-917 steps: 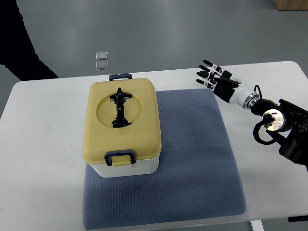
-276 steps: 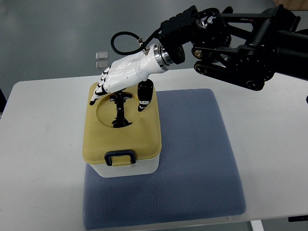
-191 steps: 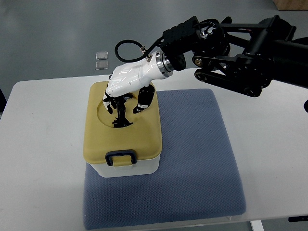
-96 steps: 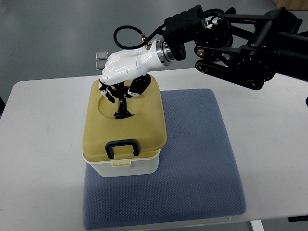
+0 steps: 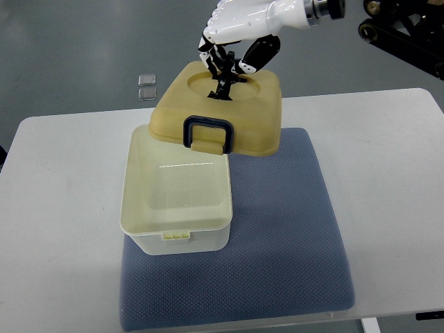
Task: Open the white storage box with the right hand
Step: 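Lift the yellow lid off the box and set it on the mat beside it, then open the right hand and release the lid handle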
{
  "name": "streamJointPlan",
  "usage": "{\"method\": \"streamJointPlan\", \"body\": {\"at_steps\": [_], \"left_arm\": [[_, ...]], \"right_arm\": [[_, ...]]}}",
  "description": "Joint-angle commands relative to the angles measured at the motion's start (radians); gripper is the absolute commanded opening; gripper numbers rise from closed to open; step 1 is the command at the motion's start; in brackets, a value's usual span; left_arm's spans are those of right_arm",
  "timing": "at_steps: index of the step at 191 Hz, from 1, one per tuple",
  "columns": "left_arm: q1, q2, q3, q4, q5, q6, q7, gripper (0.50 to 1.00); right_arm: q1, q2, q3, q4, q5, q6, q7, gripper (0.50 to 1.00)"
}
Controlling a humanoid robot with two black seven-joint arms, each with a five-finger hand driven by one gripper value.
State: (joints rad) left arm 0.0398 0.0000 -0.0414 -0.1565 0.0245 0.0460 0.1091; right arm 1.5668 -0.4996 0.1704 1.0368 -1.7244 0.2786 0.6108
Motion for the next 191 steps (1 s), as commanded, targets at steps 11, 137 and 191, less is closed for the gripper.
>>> {"method": "streamJointPlan", "body": {"at_steps": [11, 137, 191], "left_arm": [[0.0, 0.0, 0.0, 0.0, 0.0, 0.0, 0.0, 1.0], [0.0, 0.0, 0.0, 0.0, 0.0, 0.0, 0.0, 1.0], [0.0, 0.0, 0.0, 0.0, 0.0, 0.0, 0.0, 1.0]], "right_arm": [[-0.07, -0.103, -0.002, 0.0, -0.003, -0.003, 0.0, 0.5], [-0.383, -0.142, -0.015, -0.001, -0.01, -0.194, 0.0, 0.5], [-0.458, -0.06, -0.012, -0.063, -0.012, -0.231, 0.0, 0.5]]}}
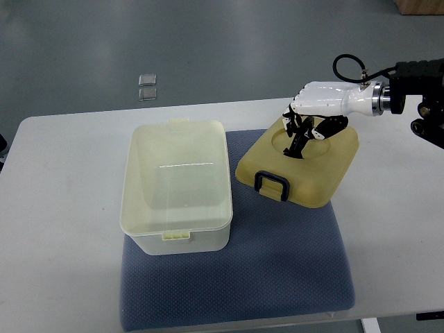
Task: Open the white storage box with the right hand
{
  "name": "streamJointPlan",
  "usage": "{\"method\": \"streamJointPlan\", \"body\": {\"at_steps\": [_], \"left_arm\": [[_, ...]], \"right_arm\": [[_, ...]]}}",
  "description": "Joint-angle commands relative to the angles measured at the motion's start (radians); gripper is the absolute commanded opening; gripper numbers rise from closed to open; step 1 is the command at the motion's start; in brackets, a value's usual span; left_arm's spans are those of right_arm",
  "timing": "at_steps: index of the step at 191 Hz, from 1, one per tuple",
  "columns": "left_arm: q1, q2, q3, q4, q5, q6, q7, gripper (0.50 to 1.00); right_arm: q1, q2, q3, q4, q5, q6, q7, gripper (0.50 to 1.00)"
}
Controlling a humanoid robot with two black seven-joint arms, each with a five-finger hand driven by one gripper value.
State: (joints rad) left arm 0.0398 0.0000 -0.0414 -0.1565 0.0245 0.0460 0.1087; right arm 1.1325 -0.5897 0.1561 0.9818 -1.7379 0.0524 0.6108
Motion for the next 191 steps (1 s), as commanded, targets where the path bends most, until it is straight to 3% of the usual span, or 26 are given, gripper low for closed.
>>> {"method": "streamJointPlan", "body": {"at_steps": [1, 5, 6, 7, 8, 10, 12, 13, 14, 16, 18, 29, 67, 90, 122, 147, 163, 191], "left_arm": [[0.0, 0.0, 0.0, 0.0, 0.0, 0.0, 0.0, 1.0], [0.0, 0.0, 0.0, 0.0, 0.0, 0.0, 0.0, 1.0], [0.0, 0.0, 0.0, 0.0, 0.0, 0.0, 0.0, 1.0], [0.0, 0.0, 0.0, 0.0, 0.0, 0.0, 0.0, 1.0], [0.0, 0.0, 0.0, 0.0, 0.0, 0.0, 0.0, 1.0], [0.0, 0.0, 0.0, 0.0, 0.0, 0.0, 0.0, 1.0], [0.0, 0.0, 0.0, 0.0, 0.0, 0.0, 0.0, 1.0], [0.0, 0.0, 0.0, 0.0, 0.0, 0.0, 0.0, 1.0], [0.0, 0.0, 0.0, 0.0, 0.0, 0.0, 0.0, 1.0], [0.0, 0.0, 0.0, 0.0, 0.0, 0.0, 0.0, 1.0], [0.0, 0.0, 0.0, 0.0, 0.0, 0.0, 0.0, 1.0], [0.0, 0.0, 0.0, 0.0, 0.0, 0.0, 0.0, 1.0], [0.0, 0.0, 0.0, 0.0, 0.0, 0.0, 0.0, 1.0], [0.0, 0.0, 0.0, 0.0, 0.0, 0.0, 0.0, 1.0], [0.0, 0.0, 0.0, 0.0, 0.0, 0.0, 0.0, 1.0], [0.0, 0.0, 0.0, 0.0, 0.0, 0.0, 0.0, 1.0], [0.0, 0.0, 0.0, 0.0, 0.0, 0.0, 0.0, 1.0], [0.0, 0.0, 0.0, 0.0, 0.0, 0.0, 0.0, 1.0]], "right_arm": [[-0.025, 0.034, 0.002, -0.008, 0.003, -0.005, 0.0, 0.5], [-0.028, 0.039, 0.003, -0.008, 0.004, -0.005, 0.0, 0.5], [-0.031, 0.042, 0.006, -0.008, 0.006, -0.005, 0.0, 0.569], [-0.031, 0.042, 0.006, -0.008, 0.006, -0.005, 0.0, 0.57], [-0.033, 0.044, 0.01, -0.008, 0.006, -0.005, 0.0, 0.645], [-0.033, 0.044, 0.01, -0.008, 0.006, -0.005, 0.0, 0.646], [-0.037, 0.048, 0.013, -0.008, 0.009, -0.006, 0.0, 0.79], [-0.037, 0.048, 0.013, -0.008, 0.009, -0.006, 0.0, 0.791], [-0.04, 0.05, 0.014, -0.008, 0.011, -0.006, 0.0, 0.839], [-0.04, 0.05, 0.014, -0.008, 0.011, -0.006, 0.0, 0.84], [-0.045, 0.053, 0.014, -0.006, 0.012, -0.006, 0.0, 0.901], [-0.053, 0.056, 0.014, -0.008, 0.017, -0.006, 0.0, 0.925], [-0.059, 0.047, 0.016, -0.006, 0.02, -0.006, 0.0, 0.93], [-0.049, 0.04, 0.052, -0.003, 0.054, 0.034, 0.0, 0.928], [0.0, 0.005, 0.109, 0.005, 0.089, 0.302, 0.0, 0.928], [0.015, -0.007, 0.178, 0.001, 0.175, 0.435, 0.0, 0.926], [0.013, 0.005, 0.235, -0.014, 0.323, 0.484, 0.0, 0.924], [-0.026, 0.047, 0.261, -0.097, 0.695, 0.478, -0.023, 0.926]]}}
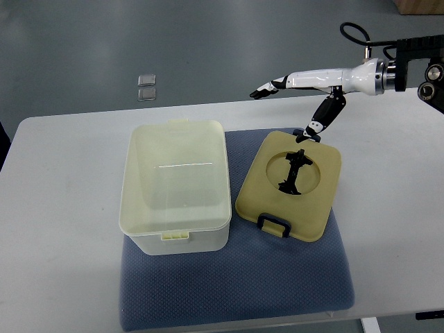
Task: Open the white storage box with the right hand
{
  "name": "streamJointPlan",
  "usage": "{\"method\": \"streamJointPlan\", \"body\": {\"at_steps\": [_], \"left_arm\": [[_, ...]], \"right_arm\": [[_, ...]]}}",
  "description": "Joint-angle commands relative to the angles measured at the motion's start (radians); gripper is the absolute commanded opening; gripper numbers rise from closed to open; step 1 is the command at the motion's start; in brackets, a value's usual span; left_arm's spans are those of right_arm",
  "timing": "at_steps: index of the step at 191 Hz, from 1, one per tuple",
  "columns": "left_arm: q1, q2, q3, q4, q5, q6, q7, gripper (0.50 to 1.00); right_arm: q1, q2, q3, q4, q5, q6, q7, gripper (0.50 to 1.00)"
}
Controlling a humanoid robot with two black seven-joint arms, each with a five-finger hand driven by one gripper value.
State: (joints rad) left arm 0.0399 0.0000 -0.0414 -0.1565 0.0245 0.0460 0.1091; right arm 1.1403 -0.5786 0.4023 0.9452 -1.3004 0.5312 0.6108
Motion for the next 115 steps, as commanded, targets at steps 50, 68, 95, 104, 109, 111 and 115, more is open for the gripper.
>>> {"method": "streamJointPlan", "body": {"at_steps": [50, 68, 95, 104, 109, 111, 115], "left_arm": [[0.0, 0.0, 0.0, 0.0, 0.0, 0.0, 0.0, 1.0], [0.0, 0.0, 0.0, 0.0, 0.0, 0.0, 0.0, 1.0], [0.0, 0.0, 0.0, 0.0, 0.0, 0.0, 0.0, 1.0], [0.0, 0.0, 0.0, 0.0, 0.0, 0.0, 0.0, 1.0], [0.0, 0.0, 0.0, 0.0, 0.0, 0.0, 0.0, 1.0], [0.0, 0.0, 0.0, 0.0, 0.0, 0.0, 0.0, 1.0], [0.0, 0.0, 0.0, 0.0, 0.0, 0.0, 0.0, 1.0]], "right_arm": [[-0.155, 0.169, 0.017, -0.261, 1.08, -0.03, -0.339, 0.93], [-0.186, 0.203, 0.02, -0.269, 1.303, -0.057, -0.463, 0.93], [-0.223, 0.249, 0.024, -0.272, 1.491, -0.115, -0.534, 0.932], [-0.228, 0.26, 0.024, -0.273, 1.514, -0.119, -0.534, 0.932], [-0.231, 0.27, 0.024, -0.275, 1.517, -0.122, -0.534, 0.932], [-0.232, 0.273, 0.024, -0.275, 1.518, -0.122, -0.534, 0.934], [-0.234, 0.278, 0.026, -0.275, 1.518, -0.125, -0.534, 0.934]]}}
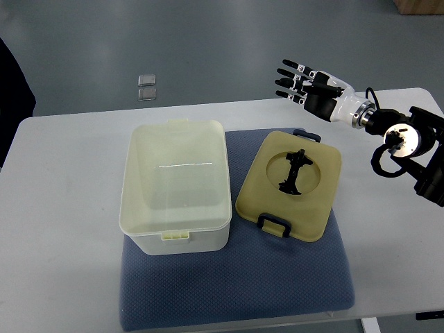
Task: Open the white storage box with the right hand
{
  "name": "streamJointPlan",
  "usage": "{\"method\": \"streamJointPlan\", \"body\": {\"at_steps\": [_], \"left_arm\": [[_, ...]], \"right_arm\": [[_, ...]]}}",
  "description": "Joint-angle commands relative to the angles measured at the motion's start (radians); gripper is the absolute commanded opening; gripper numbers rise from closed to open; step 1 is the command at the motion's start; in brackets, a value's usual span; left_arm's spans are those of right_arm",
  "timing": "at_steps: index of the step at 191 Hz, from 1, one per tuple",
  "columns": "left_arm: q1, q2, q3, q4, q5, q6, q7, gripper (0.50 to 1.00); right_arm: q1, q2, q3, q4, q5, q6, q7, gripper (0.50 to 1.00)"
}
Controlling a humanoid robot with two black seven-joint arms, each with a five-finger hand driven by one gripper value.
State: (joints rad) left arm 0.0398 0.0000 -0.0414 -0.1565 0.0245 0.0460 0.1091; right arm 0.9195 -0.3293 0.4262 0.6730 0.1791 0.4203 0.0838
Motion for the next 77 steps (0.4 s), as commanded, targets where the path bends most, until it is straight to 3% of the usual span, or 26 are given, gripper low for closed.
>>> {"method": "streamJointPlan", "body": {"at_steps": [1, 77], "left_arm": [[0.0, 0.0, 0.0, 0.0, 0.0, 0.0, 0.0, 1.0], [0.0, 0.0, 0.0, 0.0, 0.0, 0.0, 0.0, 1.0]], "right_arm": [[-0.013, 0.029, 0.002, -0.003, 0.039, -0.014, -0.007, 0.934], [-0.054, 0.044, 0.078, -0.001, 0.025, 0.002, 0.013, 0.936]]}}
